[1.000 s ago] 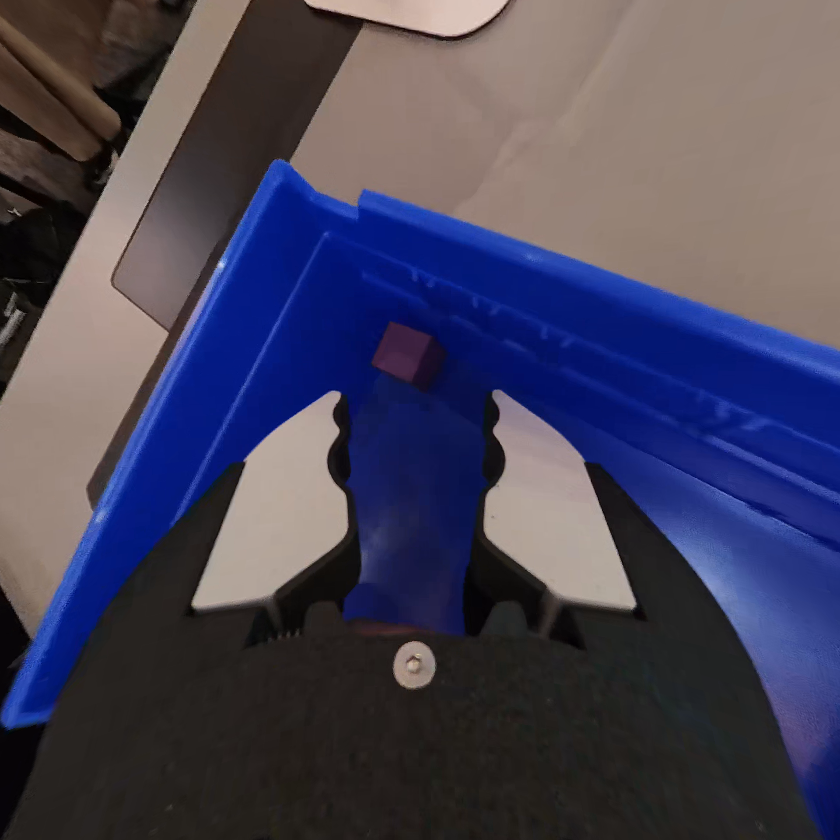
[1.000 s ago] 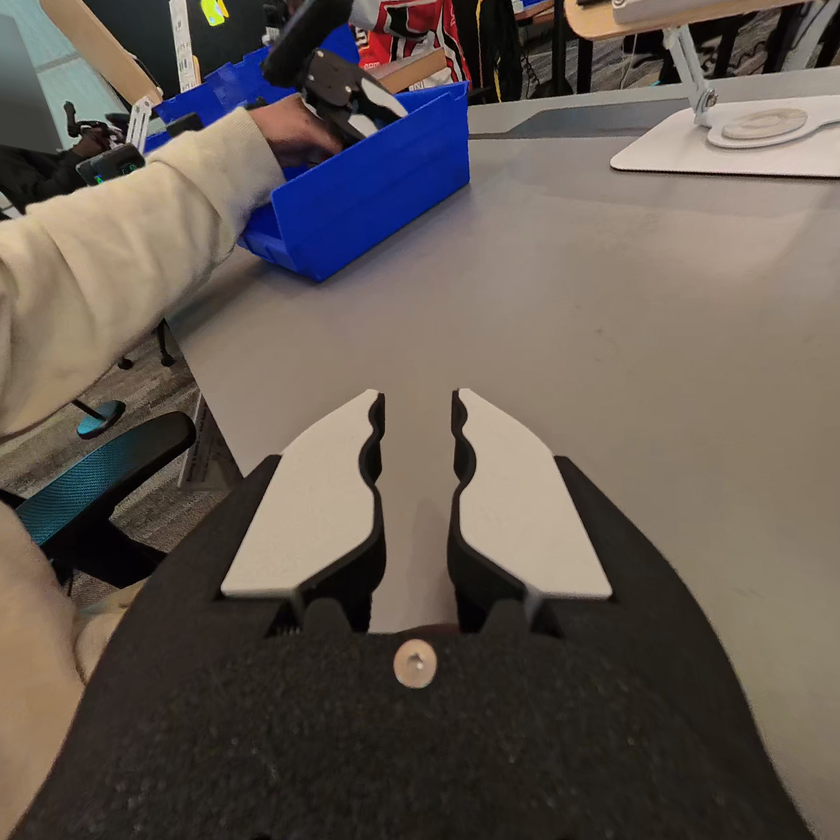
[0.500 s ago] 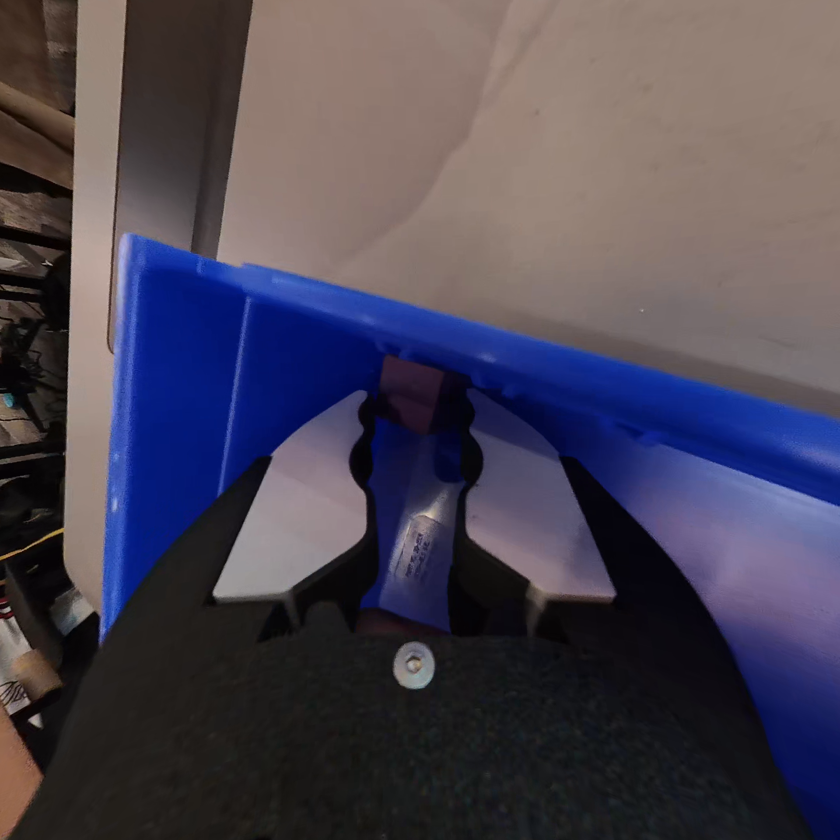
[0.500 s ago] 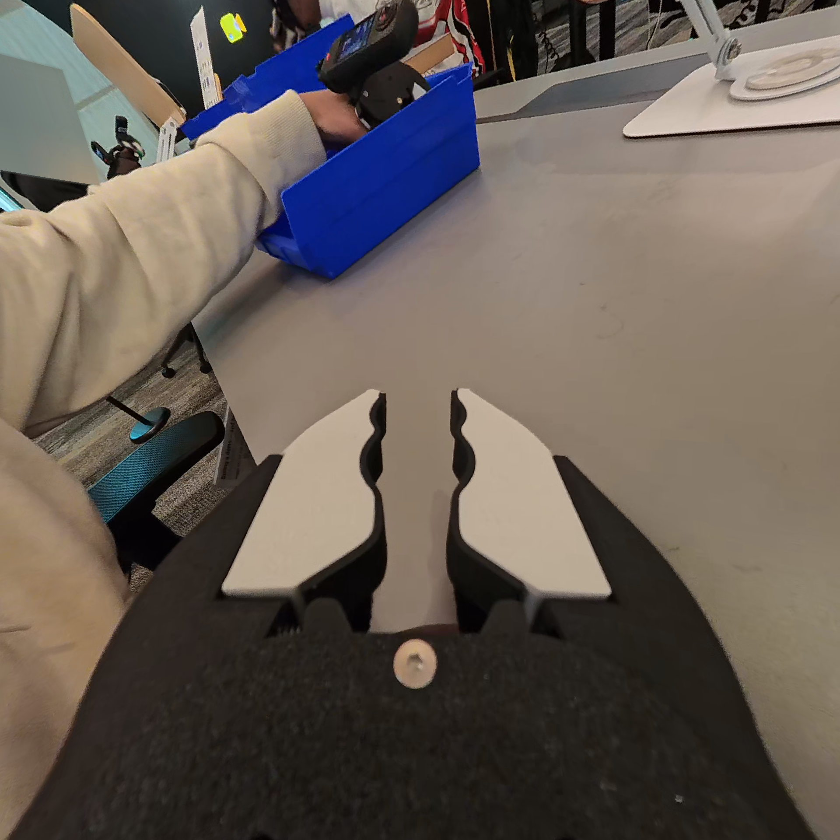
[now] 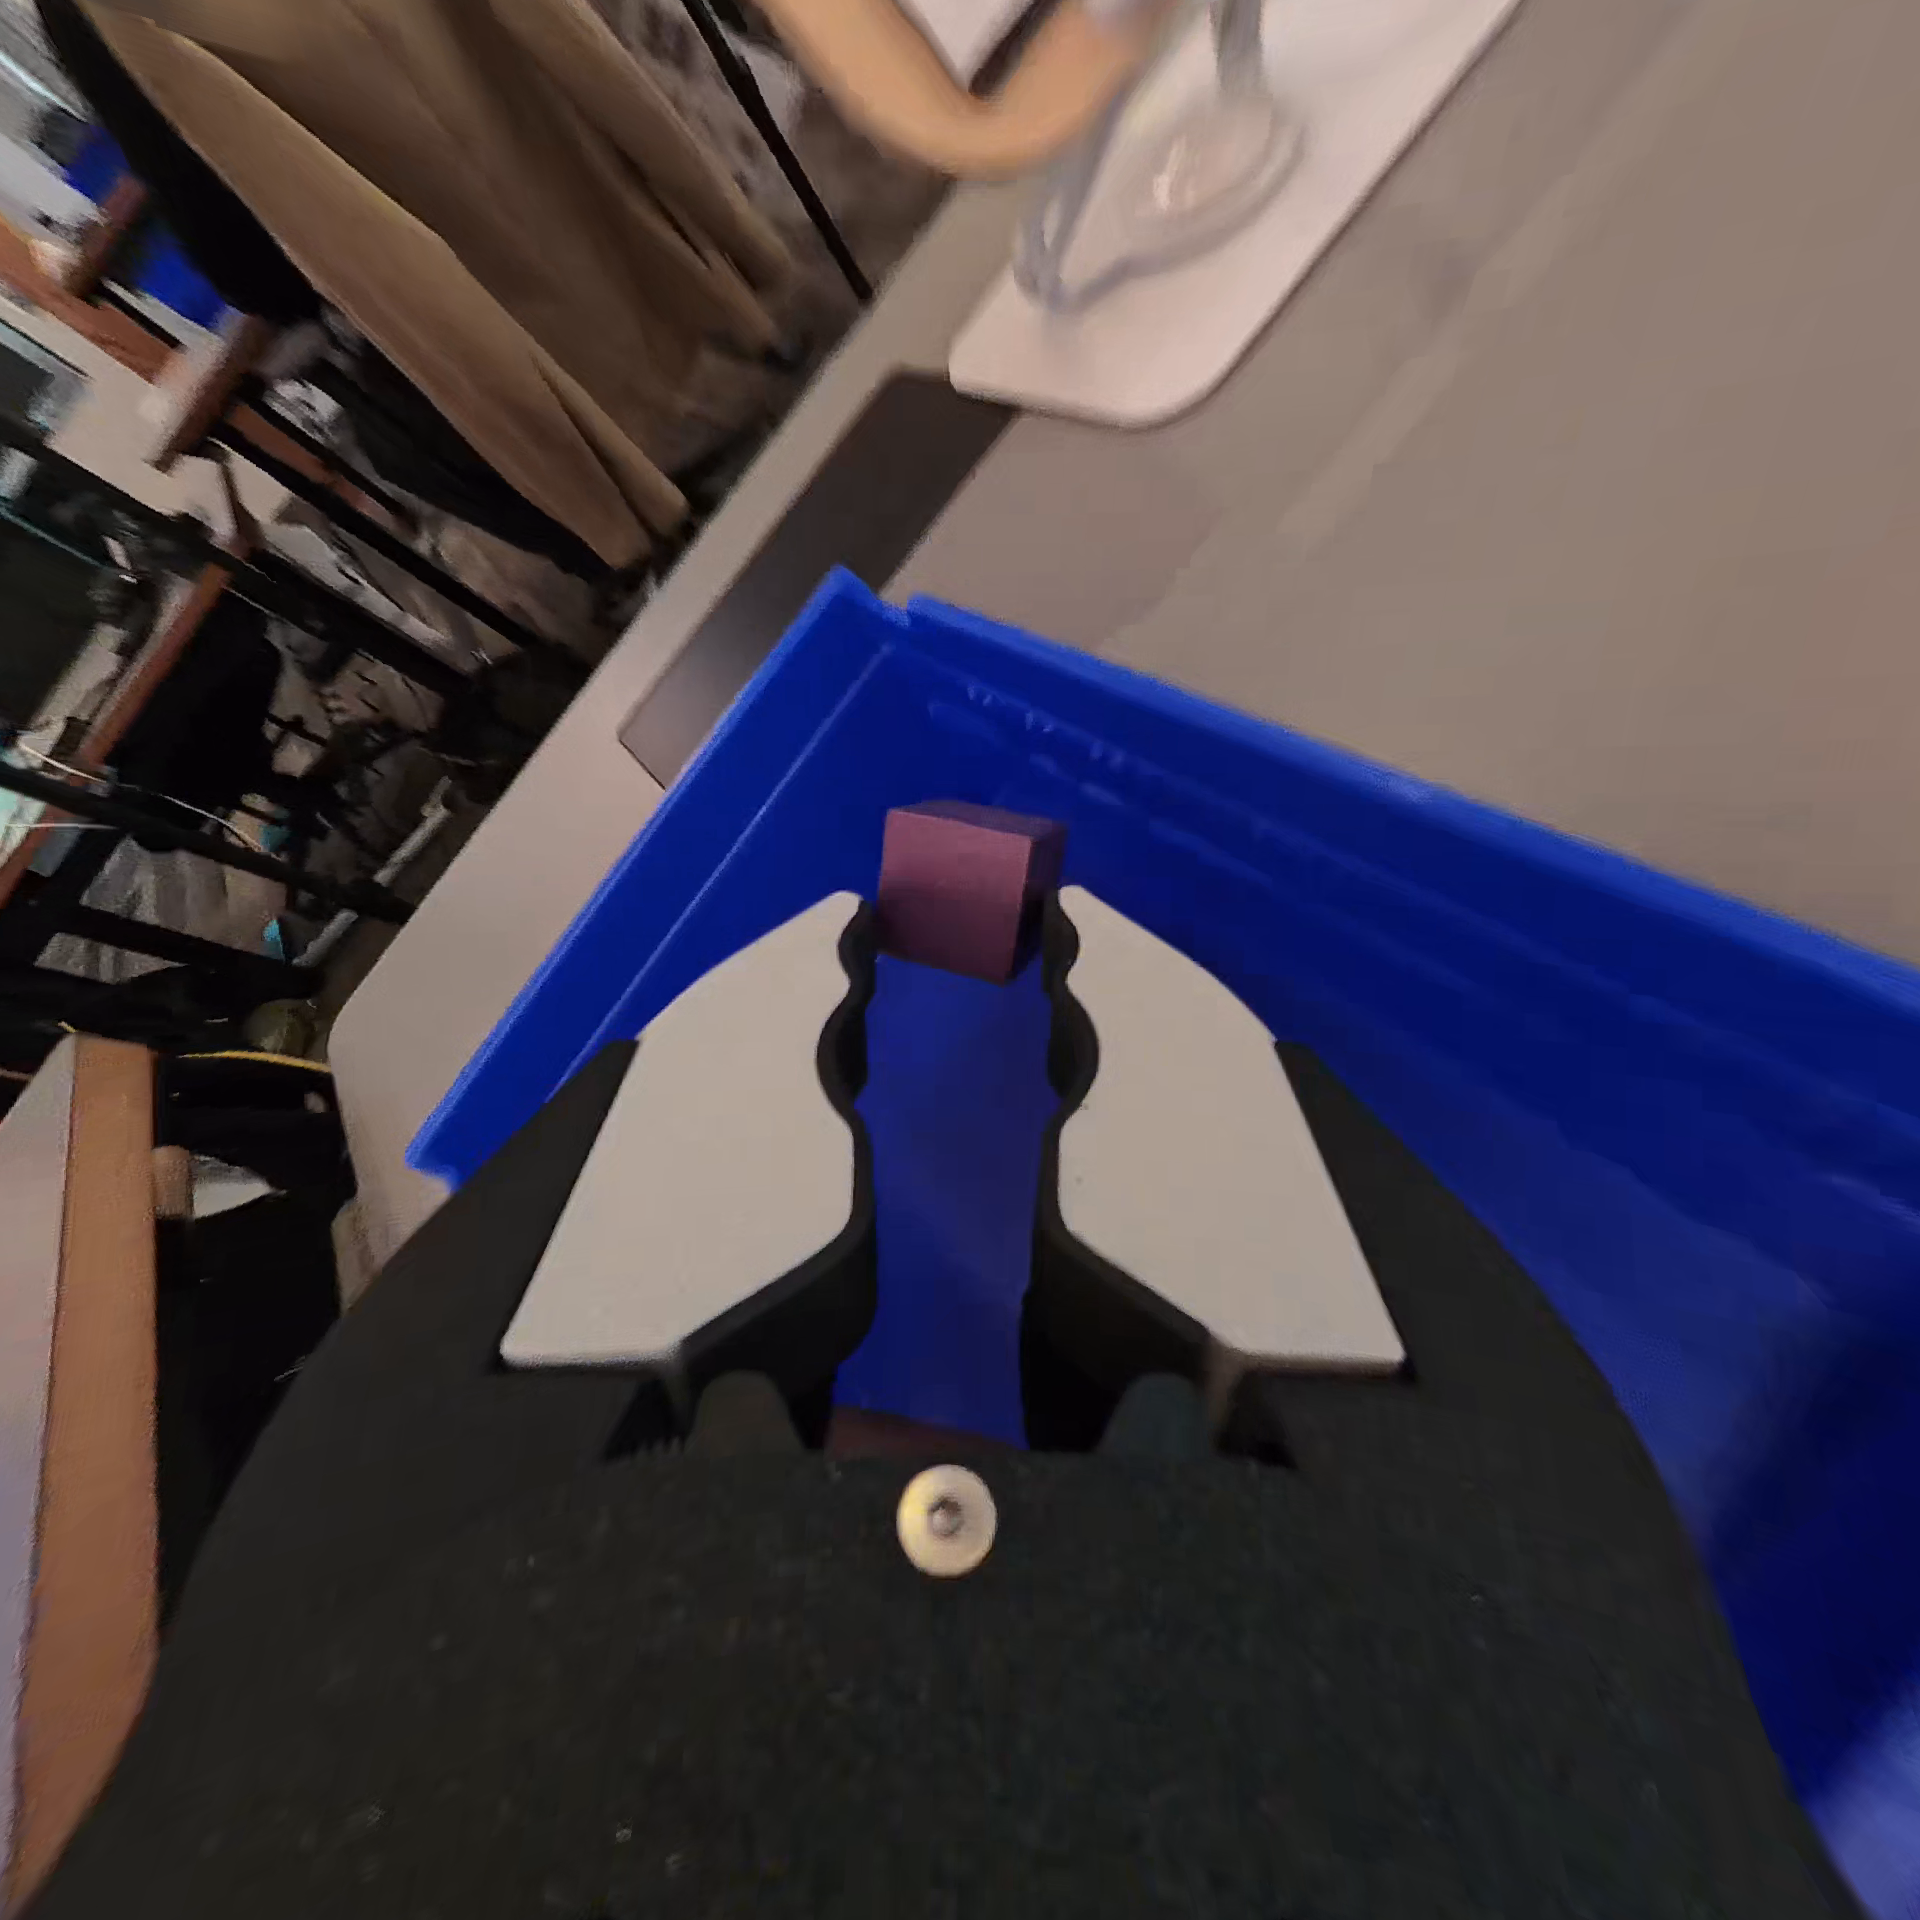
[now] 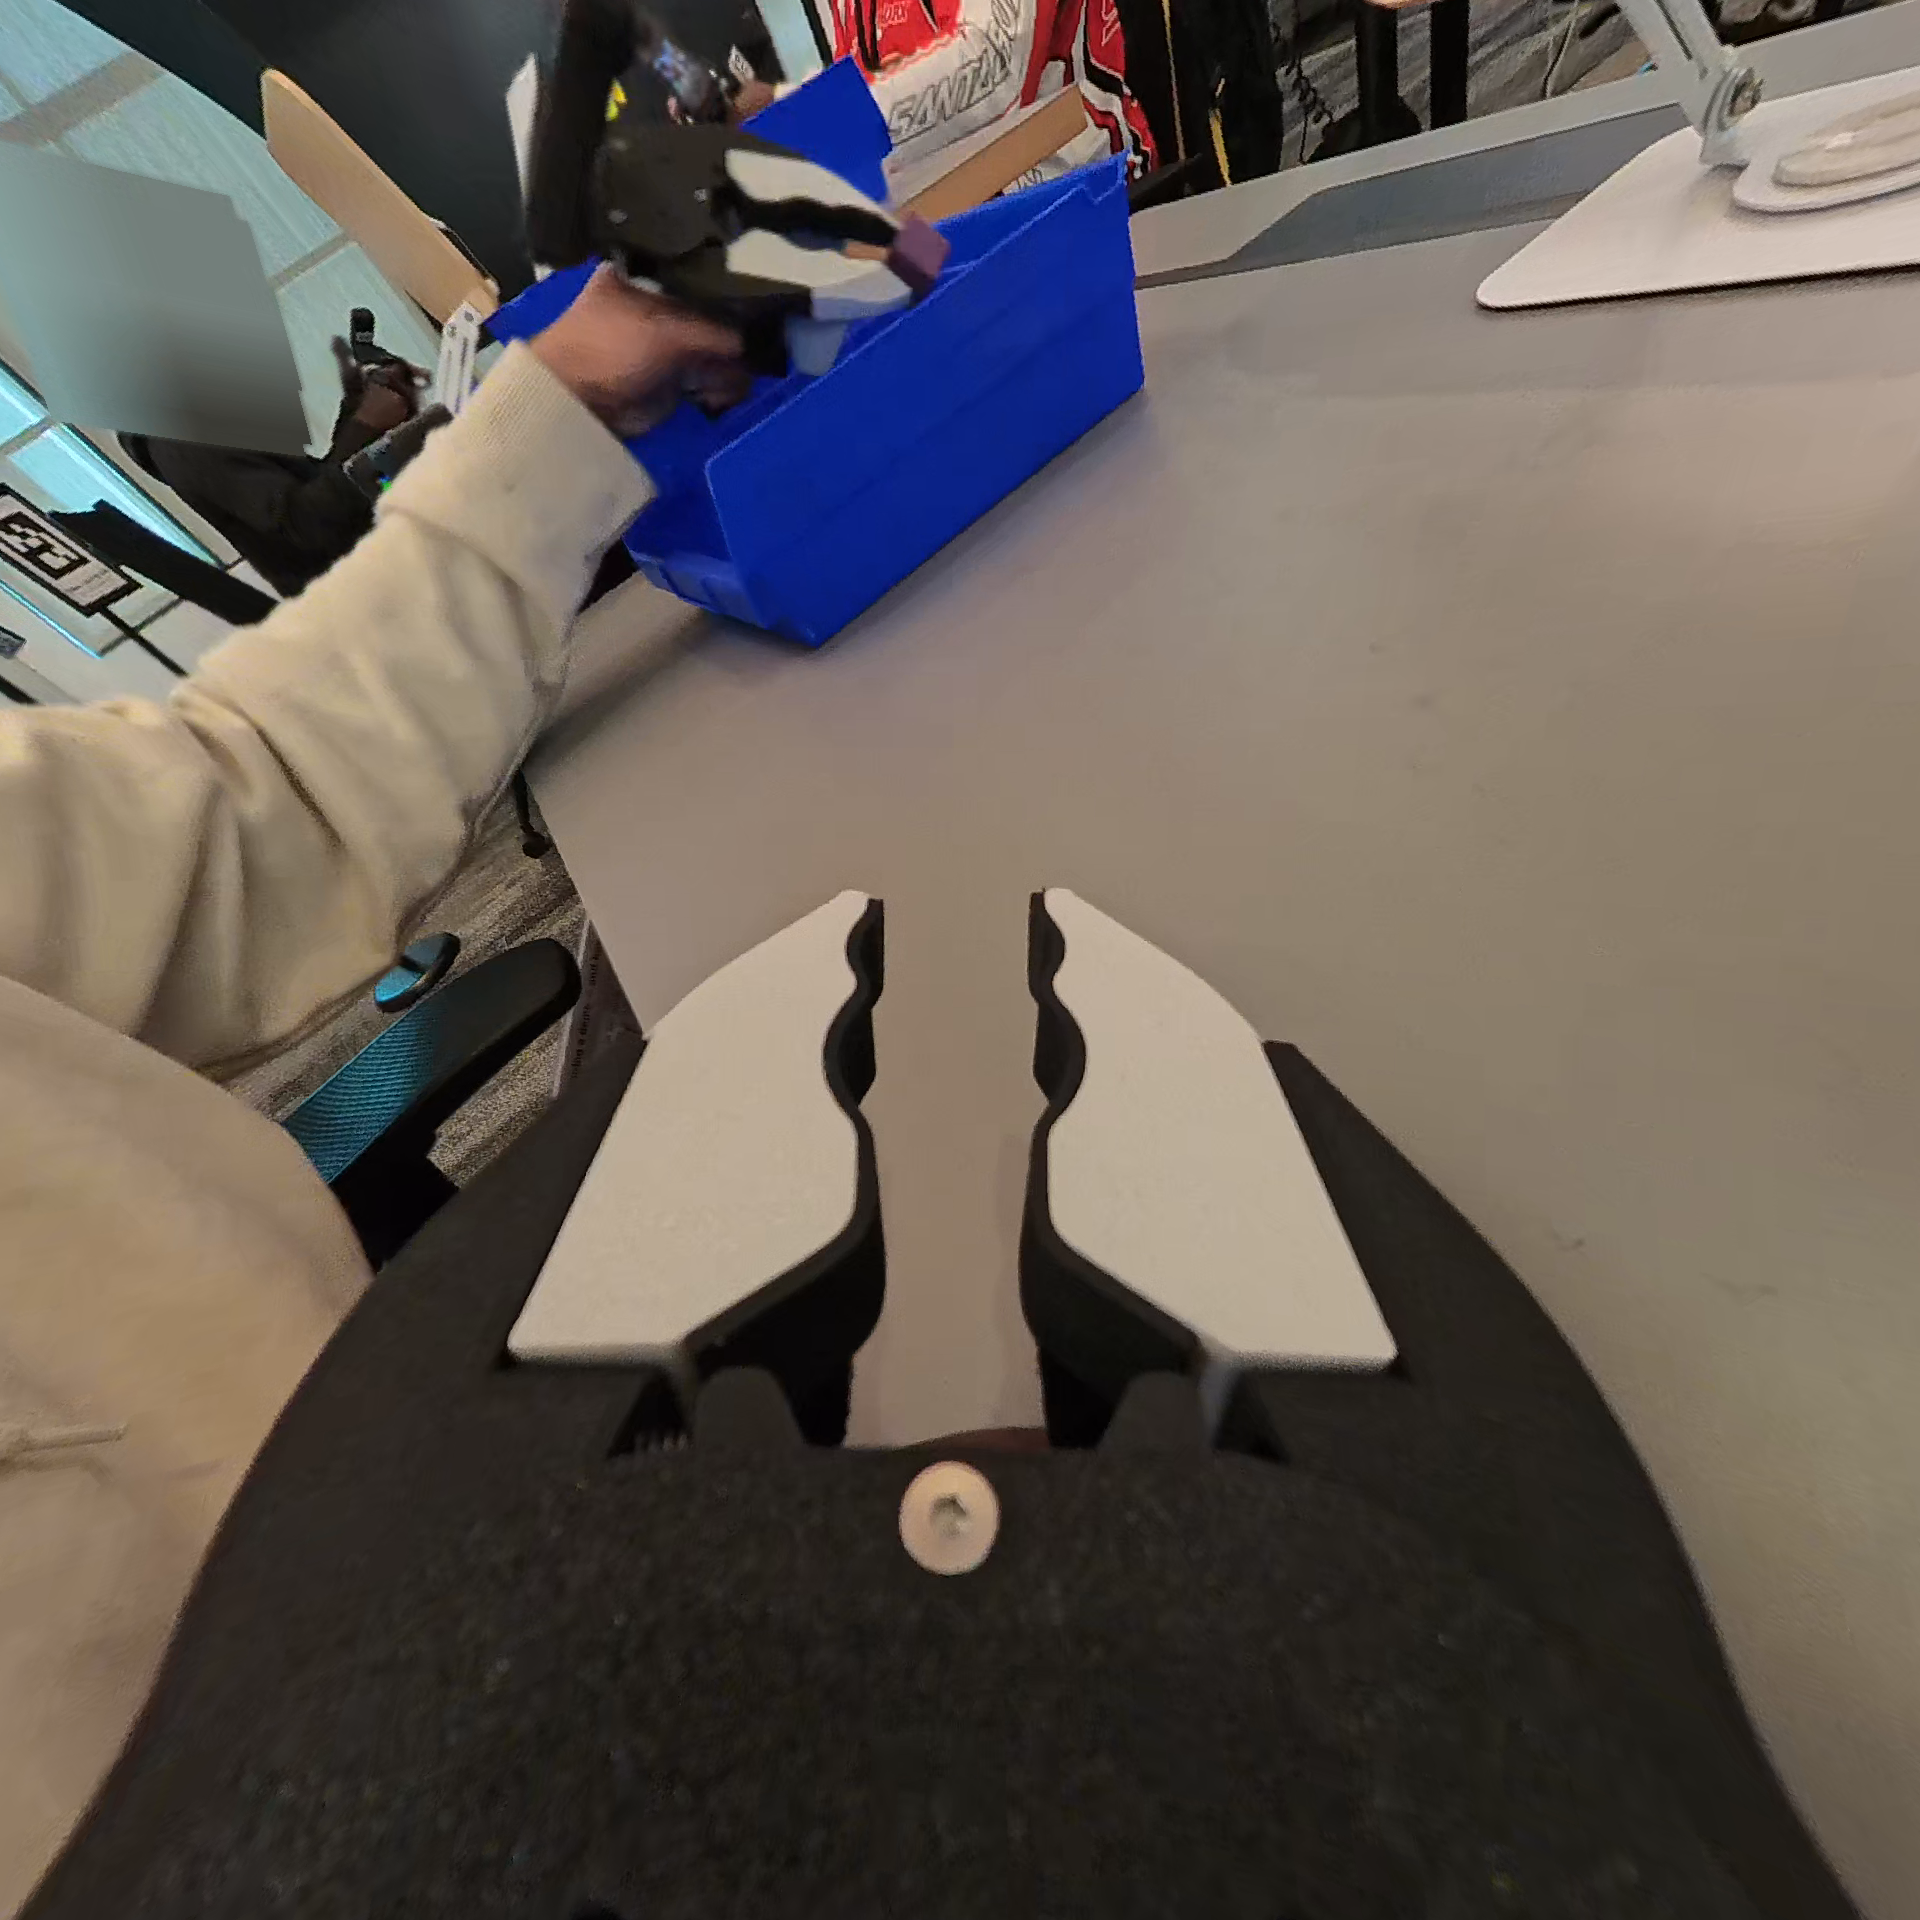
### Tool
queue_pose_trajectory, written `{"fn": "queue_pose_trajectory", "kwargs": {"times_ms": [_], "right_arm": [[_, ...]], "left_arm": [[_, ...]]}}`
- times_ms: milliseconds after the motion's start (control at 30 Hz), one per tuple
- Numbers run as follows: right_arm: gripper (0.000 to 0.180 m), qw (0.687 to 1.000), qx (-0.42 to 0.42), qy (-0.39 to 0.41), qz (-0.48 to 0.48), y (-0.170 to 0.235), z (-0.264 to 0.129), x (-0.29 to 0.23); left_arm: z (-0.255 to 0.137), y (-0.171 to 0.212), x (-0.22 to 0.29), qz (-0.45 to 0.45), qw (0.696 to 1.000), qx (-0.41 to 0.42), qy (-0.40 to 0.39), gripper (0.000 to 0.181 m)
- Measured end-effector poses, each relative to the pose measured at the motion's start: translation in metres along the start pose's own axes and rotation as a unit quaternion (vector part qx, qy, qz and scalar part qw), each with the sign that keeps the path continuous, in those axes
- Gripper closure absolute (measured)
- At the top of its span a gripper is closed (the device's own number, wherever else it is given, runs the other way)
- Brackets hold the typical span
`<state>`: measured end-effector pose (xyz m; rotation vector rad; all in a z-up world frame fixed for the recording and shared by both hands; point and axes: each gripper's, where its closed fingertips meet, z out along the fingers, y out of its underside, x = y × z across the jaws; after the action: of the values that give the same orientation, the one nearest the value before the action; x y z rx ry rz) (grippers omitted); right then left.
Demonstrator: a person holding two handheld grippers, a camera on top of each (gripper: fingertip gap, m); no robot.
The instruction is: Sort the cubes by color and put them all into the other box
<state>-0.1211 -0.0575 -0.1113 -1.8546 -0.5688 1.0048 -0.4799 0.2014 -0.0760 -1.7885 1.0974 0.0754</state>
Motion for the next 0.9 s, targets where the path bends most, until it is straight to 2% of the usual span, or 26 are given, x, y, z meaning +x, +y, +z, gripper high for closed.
{"fn": "queue_pose_trajectory", "kwargs": {"times_ms": [200,300,400,467,567,667,700,767,833,867,900], "right_arm": [[0.153,0.998,-0.004,-0.052,0.021,-0.011,0.004,-0.012],[0.153,0.993,-0.004,-0.093,0.066,-0.020,0.010,-0.015],[0.146,0.977,0.003,-0.155,0.146,-0.038,0.020,-0.018],[0.139,0.950,0.012,-0.219,0.224,-0.058,0.031,-0.022],[0.128,0.887,0.040,-0.311,0.339,-0.092,0.050,-0.025],[0.117,0.839,0.043,-0.380,0.388,-0.113,0.065,-0.038],[0.115,0.830,0.042,-0.393,0.394,-0.117,0.068,-0.042],[0.114,0.833,0.043,-0.388,0.392,-0.118,0.076,-0.041],[0.117,0.833,0.047,-0.382,0.397,-0.117,0.079,-0.033],[0.124,0.826,0.051,-0.390,0.403,-0.117,0.076,-0.030],[0.149,0.822,0.052,-0.402,0.400,-0.116,0.072,-0.027]], "left_arm": [[-0.088,-0.036,0.056,-0.104,0.978,0.182,-0.020,0.150],[-0.109,-0.049,0.086,-0.117,0.967,0.225,0.004,0.151],[-0.120,-0.080,0.115,-0.111,0.956,0.268,0.048,0.151],[-0.120,-0.110,0.139,-0.102,0.946,0.296,0.090,0.151],[-0.108,-0.155,0.177,-0.070,0.936,0.315,0.139,0.151],[-0.082,-0.189,0.212,-0.044,0.932,0.316,0.174,0.151],[-0.074,-0.197,0.222,-0.039,0.930,0.315,0.187,0.151],[-0.060,-0.212,0.241,-0.036,0.923,0.319,0.210,0.151],[-0.049,-0.222,0.256,-0.029,0.920,0.318,0.226,0.151],[-0.044,-0.225,0.263,-0.022,0.920,0.315,0.231,0.151],[-0.041,-0.227,0.269,-0.019,0.919,0.315,0.235,0.151]]}}
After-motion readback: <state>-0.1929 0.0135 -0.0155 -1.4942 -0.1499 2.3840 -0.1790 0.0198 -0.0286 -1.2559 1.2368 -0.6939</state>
